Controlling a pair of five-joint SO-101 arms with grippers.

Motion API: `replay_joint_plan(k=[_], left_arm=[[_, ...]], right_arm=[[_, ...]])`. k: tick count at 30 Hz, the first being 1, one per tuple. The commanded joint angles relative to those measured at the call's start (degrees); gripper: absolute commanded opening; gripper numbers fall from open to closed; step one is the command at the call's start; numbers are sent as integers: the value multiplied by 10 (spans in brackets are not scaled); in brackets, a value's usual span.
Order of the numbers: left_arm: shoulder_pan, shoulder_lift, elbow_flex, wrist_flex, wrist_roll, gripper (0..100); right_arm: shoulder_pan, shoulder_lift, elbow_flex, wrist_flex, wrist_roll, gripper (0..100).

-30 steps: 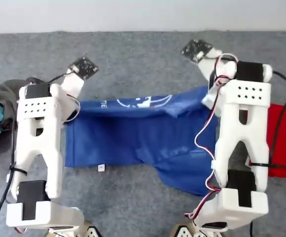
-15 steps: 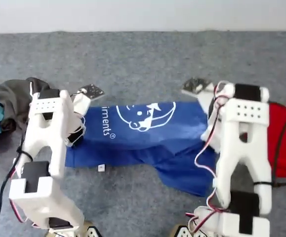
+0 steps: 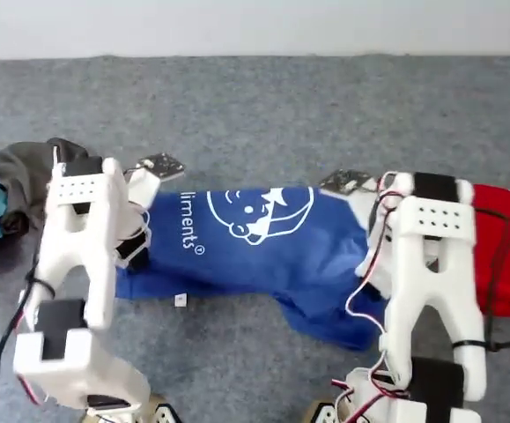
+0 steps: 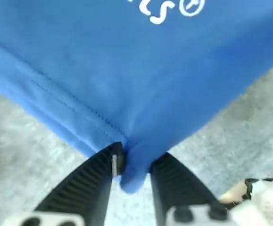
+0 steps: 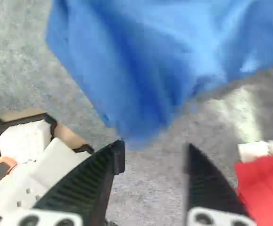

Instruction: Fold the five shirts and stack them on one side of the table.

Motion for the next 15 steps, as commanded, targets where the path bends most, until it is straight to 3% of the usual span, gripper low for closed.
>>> replay_joint_plan(k=[1,7,15], left_arm=[[-1,-103,-3,29,-4,138],[-1,-205,-3,33,-3,167],[-1,-244,-4,40,-2,167]], right_arm=[[19,-25,-50,25,8,262],[21,-25,-85,26,15,260],[22,-27,-120,26,13,258]])
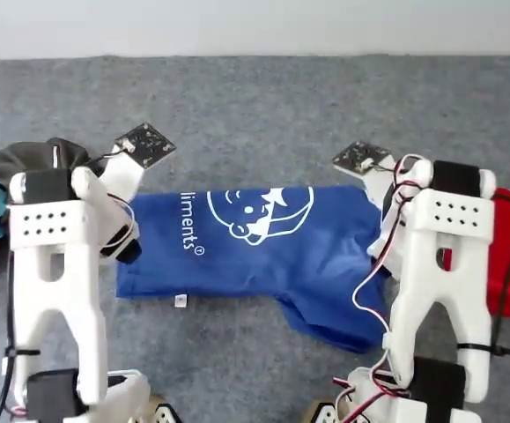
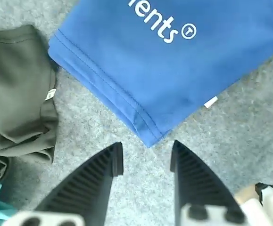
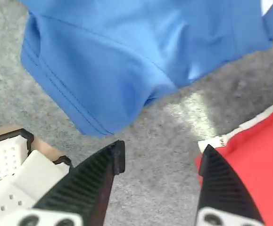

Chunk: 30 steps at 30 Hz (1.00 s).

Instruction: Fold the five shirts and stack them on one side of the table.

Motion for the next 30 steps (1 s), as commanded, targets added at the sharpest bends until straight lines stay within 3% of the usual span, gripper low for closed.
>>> replay_joint_plan(k=[1,7,15,22,30], left_arm=[[0,-29,-6,-4,4,167],[44,-41,-3,-74,105,156],[207,-40,39,-131,117,13],[419,-6,69,-142,135,20],[524,174,-74,-113,171,182]], right_arm=[[14,-34,-44,25,-4,254],[56,-131,-101,23,-33,131],[167,-225,-100,22,-33,42],[244,-243,-99,22,-33,40],[260,-243,-99,23,-34,40]])
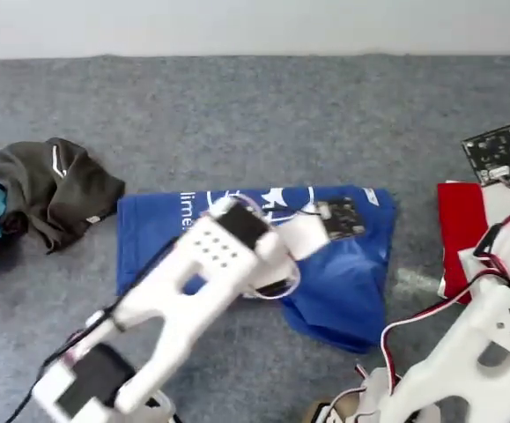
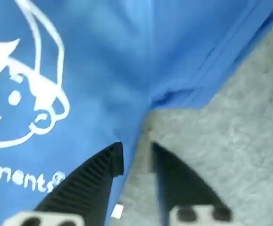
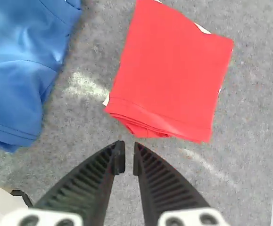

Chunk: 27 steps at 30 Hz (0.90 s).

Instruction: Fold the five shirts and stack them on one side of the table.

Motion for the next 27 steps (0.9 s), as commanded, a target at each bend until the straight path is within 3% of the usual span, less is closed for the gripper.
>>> replay_joint_plan(k=[1,12,27], left_arm=[[54,62,-95,27,7,182],[156,243,-237,33,9,185],[174,428,-349,28,8,179]], right_arm=[[7,-12,-21,23,-12,40],[6,-12,-21,23,-47,42],[6,-12,-21,22,-46,43]])
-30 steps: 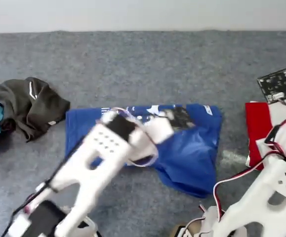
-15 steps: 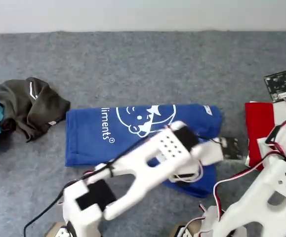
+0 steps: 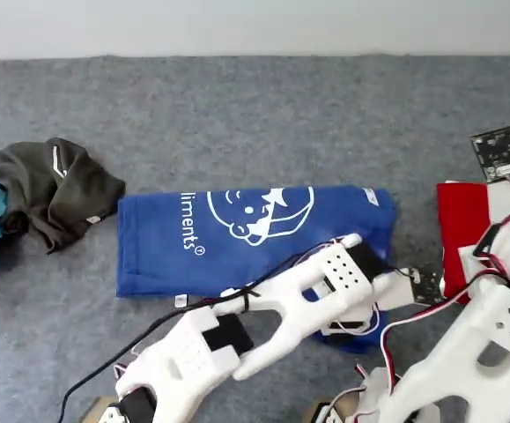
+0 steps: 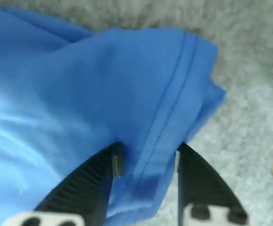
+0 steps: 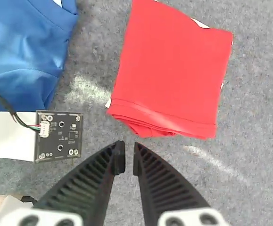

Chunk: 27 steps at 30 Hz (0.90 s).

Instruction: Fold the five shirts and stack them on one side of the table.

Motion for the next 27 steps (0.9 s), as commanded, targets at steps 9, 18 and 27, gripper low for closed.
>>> replay_joint_plan(k=[9,18,27], left_arm=[[6,-1,-59,5,7,14],[-92,0,-220,32,55,13],[-153,7,-236,13,55,16]], right_arm=[[6,-8,-21,20,-4,43],[6,-7,-21,20,-3,43],[6,-7,-21,19,-2,43]])
